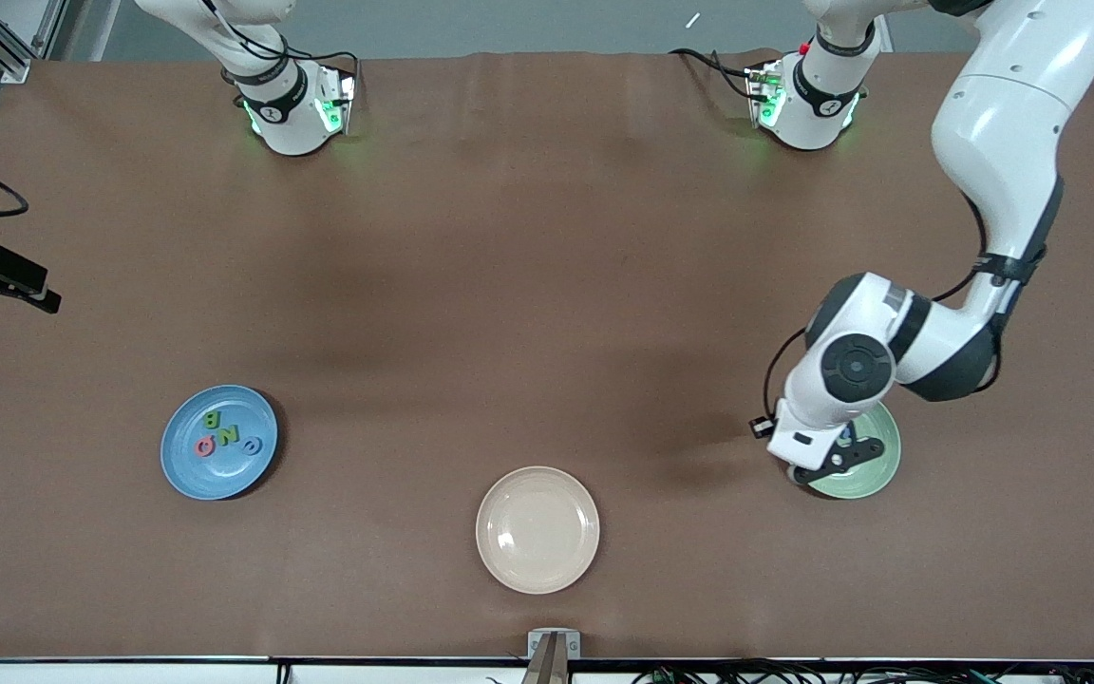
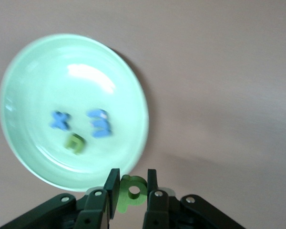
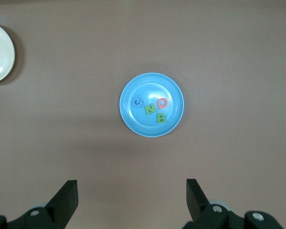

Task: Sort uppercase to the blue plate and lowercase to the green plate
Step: 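Carry green p to the green plate with the left gripper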

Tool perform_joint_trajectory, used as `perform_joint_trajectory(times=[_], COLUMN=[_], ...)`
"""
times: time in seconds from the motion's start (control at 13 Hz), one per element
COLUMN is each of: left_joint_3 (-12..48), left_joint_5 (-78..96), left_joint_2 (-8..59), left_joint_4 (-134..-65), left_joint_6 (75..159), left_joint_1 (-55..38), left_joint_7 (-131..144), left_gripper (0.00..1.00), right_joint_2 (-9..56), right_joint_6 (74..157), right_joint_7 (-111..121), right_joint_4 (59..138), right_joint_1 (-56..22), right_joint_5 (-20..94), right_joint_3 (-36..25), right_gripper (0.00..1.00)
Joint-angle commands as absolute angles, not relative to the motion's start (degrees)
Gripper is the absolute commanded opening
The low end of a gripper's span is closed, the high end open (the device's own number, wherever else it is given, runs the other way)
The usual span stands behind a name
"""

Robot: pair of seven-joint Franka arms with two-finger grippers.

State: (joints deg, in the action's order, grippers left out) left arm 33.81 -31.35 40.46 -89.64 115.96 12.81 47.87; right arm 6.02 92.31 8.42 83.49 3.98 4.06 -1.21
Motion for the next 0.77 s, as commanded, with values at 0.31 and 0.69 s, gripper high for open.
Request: perform_joint_trajectory(times=[0.31, 0.69], left_joint_3=[33.8, 29.8], left_joint_5=[-31.7, -31.8], left_joint_2=[41.7, 45.4], left_joint_4=[-90.4, -86.9], left_joint_6=[117.9, 122.8], left_joint_1=[20.1, 19.8], left_joint_7=[33.1, 29.6], left_gripper=[0.04, 0.25], right_joint_2=[1.6, 2.3], right_joint_6=[92.7, 93.3], right_joint_7=[3.7, 3.8], right_joint_4=[89.3, 88.8], right_joint_1=[-0.3, -1.9], right_joint_5=[1.3, 0.4], right_joint_3=[-3.7, -9.1], right_gripper=[1.00, 1.00])
